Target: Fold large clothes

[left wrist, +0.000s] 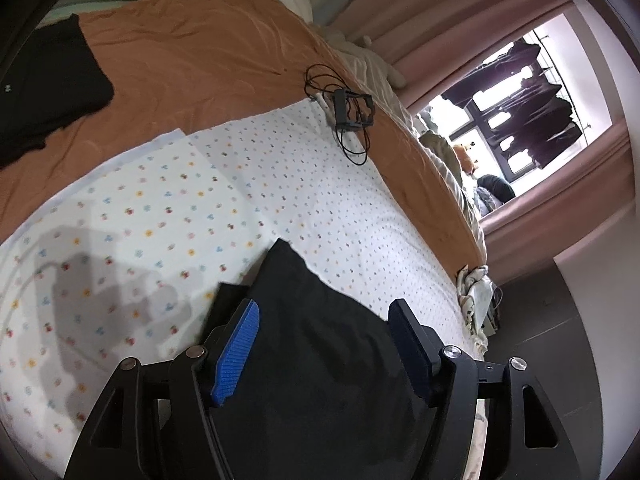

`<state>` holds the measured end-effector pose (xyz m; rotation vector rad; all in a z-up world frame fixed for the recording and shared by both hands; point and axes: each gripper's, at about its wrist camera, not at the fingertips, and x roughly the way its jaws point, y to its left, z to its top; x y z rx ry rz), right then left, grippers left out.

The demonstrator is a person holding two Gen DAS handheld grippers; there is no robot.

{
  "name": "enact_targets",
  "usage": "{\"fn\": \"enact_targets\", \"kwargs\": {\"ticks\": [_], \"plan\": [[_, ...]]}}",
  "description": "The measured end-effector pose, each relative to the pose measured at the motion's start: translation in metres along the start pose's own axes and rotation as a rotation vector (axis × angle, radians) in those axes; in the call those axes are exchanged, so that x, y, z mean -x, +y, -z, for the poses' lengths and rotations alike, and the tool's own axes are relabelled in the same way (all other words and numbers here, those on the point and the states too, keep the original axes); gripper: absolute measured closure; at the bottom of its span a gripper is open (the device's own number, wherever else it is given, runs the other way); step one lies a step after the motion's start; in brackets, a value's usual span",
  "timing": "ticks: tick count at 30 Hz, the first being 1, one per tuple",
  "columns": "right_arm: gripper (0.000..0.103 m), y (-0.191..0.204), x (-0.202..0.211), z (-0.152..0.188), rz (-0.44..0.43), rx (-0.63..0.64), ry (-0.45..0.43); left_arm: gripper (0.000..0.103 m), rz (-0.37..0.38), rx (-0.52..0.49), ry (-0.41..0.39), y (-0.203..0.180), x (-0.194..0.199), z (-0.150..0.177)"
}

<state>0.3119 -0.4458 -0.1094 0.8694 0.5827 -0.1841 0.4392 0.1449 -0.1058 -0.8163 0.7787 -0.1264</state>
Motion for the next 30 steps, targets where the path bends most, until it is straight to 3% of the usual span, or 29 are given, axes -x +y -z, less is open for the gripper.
{"fn": "enact_targets", "kwargs": {"ticks": [12,17,30], "plan": [[0.030,-0.018,0.035,0.044,0.130,0.090,0.071,0.035,-0.092,-0.044,0.070,0.040,0.032,0.044],[0.030,-0.020,0.049,0.066,0.143,0.121,0.104,0.035,-0.116,-0.037,0.100,0.061,0.047,0.063],[0.030,0.055,0.094,0.152,0.104,0.401,0.177,0.035,-0.077,-0.006,0.131,0.096,0.094,0.106]]}}
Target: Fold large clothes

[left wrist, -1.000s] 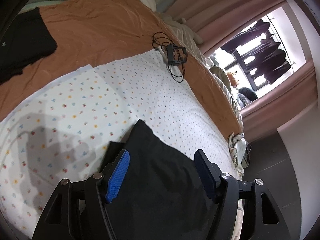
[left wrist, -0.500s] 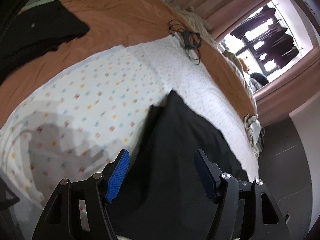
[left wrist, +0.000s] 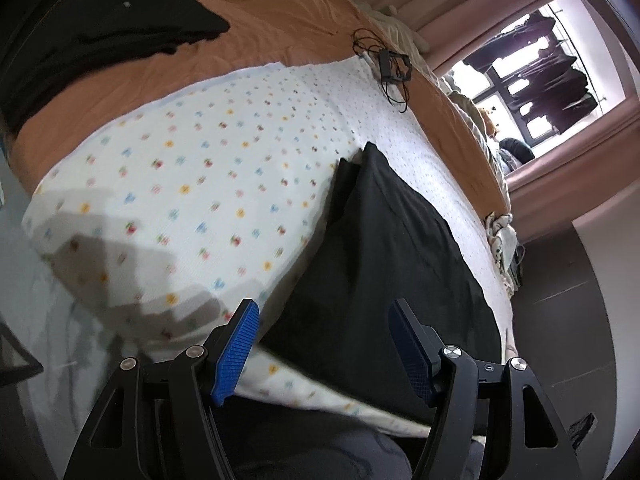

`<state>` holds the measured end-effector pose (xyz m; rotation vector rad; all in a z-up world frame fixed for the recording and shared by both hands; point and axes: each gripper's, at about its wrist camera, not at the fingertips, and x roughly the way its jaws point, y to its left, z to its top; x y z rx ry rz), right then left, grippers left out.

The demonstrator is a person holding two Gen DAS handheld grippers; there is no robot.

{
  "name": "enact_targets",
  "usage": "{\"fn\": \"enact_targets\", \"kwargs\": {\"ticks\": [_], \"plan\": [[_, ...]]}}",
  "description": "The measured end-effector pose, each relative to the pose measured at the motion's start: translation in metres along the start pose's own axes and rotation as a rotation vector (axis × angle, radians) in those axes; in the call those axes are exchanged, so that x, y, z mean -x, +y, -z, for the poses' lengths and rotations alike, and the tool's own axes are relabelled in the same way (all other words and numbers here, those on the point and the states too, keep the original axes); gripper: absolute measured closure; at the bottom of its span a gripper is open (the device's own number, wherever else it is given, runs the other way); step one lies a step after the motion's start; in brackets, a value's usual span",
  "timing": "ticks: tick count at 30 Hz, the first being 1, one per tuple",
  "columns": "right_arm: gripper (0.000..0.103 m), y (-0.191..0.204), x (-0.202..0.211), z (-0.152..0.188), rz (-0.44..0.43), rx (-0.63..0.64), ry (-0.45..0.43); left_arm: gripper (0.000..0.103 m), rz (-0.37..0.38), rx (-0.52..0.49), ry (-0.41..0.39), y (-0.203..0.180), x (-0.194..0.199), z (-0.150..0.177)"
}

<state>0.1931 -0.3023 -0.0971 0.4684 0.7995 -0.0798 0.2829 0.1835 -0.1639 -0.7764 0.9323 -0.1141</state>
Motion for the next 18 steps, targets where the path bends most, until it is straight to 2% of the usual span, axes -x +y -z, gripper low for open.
{"fn": "enact_targets", "kwargs": {"ticks": [11,18], "plan": [[0.030,0.078,-0.004,0.066,0.014,0.160,0.054,0.035,0.030,-0.027,0.001,0.010,0.045,0.023],[0.030,0.114,-0.023,0.089,0.035,0.252,0.110,0.035,0.091,0.007,0.019,0.028,0.037,0.036]]}}
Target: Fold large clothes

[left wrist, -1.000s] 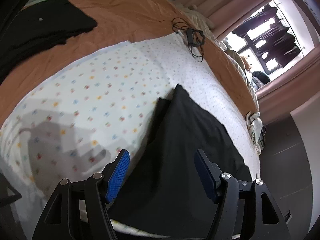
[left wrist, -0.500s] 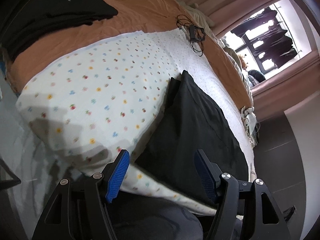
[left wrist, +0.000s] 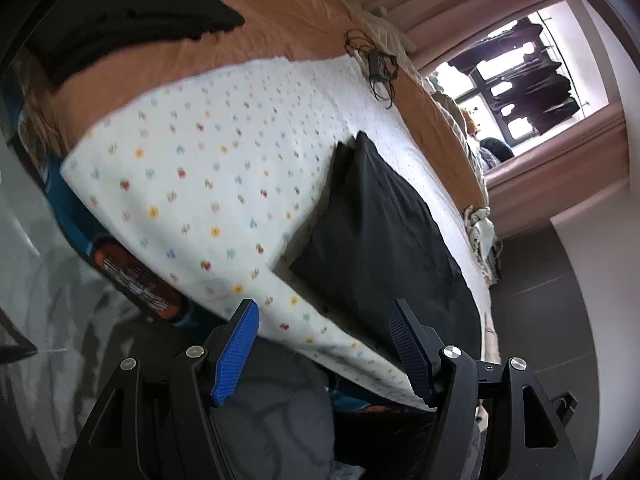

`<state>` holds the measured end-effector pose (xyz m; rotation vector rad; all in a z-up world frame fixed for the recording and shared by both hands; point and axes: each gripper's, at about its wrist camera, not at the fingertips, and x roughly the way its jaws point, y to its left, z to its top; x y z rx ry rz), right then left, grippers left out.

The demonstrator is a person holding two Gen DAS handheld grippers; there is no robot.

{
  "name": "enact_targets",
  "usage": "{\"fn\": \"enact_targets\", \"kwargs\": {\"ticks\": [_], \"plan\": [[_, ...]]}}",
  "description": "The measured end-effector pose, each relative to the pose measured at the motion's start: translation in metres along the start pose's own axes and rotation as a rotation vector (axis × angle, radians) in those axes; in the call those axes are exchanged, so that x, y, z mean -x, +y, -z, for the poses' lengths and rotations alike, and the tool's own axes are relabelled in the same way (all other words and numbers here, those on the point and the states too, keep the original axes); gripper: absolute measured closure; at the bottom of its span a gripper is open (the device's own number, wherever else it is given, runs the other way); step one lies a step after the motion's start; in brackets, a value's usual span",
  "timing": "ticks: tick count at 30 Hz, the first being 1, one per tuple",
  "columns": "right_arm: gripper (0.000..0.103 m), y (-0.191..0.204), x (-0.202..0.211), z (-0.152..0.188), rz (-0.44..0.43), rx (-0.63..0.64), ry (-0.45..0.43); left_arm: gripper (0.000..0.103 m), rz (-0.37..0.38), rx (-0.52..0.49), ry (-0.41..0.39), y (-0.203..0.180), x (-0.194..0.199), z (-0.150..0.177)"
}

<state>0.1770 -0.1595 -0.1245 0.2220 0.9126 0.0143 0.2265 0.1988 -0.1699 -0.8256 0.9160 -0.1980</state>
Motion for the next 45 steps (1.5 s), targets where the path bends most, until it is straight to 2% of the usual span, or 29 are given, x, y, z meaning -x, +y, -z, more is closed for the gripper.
{"fn": "enact_targets", "kwargs": {"ticks": [9,18,26,36,40,45], "plan": [[0.031,0.034,-0.038,-0.001,0.072,0.098,0.042,0.035,0.025,0.012,0.035,0.007,-0.027,0.000],[0.031,0.038,-0.082,-0.004,0.102,0.087,0.116,0.036,0.033,0.027,0.050,0.005,-0.048,-0.013],[0.036,0.037,-0.114,-0.021,0.117,0.091,0.169,0.037,-0.008,0.056,0.086,0.003,-0.075,-0.024],[0.037,0.030,-0.167,-0.078,0.130,0.091,0.232,0.038,-0.013,0.064,0.073,-0.006,-0.092,-0.031],[0.039,0.026,-0.189,-0.109,0.134,0.095,0.245,0.043,-0.023,0.082,0.075,-0.010,-0.099,-0.034],[0.054,0.016,-0.211,-0.142,0.132,0.065,0.257,0.046,-0.030,0.107,0.081,-0.013,-0.109,-0.040]]}}
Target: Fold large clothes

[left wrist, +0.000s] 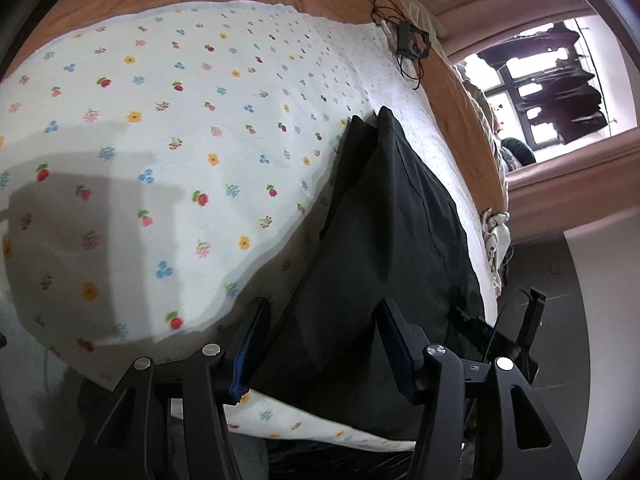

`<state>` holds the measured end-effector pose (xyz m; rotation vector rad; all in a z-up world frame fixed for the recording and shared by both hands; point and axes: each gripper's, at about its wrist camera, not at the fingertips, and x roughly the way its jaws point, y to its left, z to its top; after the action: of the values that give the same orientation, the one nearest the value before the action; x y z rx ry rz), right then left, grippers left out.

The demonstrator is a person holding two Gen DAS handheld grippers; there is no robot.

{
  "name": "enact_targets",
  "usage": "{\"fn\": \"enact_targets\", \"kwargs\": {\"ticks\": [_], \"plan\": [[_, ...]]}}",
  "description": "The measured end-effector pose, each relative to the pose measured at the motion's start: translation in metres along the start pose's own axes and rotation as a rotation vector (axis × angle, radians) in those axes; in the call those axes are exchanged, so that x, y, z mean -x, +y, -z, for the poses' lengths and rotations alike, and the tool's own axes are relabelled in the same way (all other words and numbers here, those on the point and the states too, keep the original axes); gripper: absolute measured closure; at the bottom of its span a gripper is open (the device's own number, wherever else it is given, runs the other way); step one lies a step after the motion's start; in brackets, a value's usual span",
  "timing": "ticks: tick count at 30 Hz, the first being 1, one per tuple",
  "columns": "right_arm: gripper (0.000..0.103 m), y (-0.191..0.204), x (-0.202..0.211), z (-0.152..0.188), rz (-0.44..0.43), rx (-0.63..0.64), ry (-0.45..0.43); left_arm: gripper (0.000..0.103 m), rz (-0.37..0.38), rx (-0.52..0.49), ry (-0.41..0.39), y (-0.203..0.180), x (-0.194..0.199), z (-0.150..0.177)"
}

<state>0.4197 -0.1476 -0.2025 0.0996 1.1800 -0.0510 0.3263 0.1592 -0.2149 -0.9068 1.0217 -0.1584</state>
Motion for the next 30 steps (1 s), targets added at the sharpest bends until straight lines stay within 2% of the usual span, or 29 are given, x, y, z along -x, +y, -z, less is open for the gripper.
{"fn": "enact_targets", "kwargs": {"ticks": [9,17,21,26,28,30], "plan": [[0.062,-0.016,-0.028,-0.065,-0.010,-0.047,0.002,0.047,-0.014,0.026,0.007,-0.001,0.008,0.001],[0.066,-0.025,-0.038,-0.095,-0.025,-0.078,0.002,0.047,0.025,0.088,0.017,0.011,0.024,0.019],[0.069,-0.028,-0.025,-0.086,-0.044,-0.081,0.014,0.047,0.036,0.081,0.037,0.009,0.020,0.029],[0.069,-0.034,0.008,-0.051,-0.148,-0.083,0.008,0.053,0.050,0.082,0.052,0.001,0.005,0.029],[0.068,-0.038,0.023,-0.035,-0.196,-0.086,0.003,0.053,0.054,0.071,0.059,-0.005,-0.002,0.026],[0.058,-0.044,0.040,-0.015,-0.233,-0.086,0.003,0.053,0.051,0.061,0.061,-0.010,-0.009,0.023]]}}
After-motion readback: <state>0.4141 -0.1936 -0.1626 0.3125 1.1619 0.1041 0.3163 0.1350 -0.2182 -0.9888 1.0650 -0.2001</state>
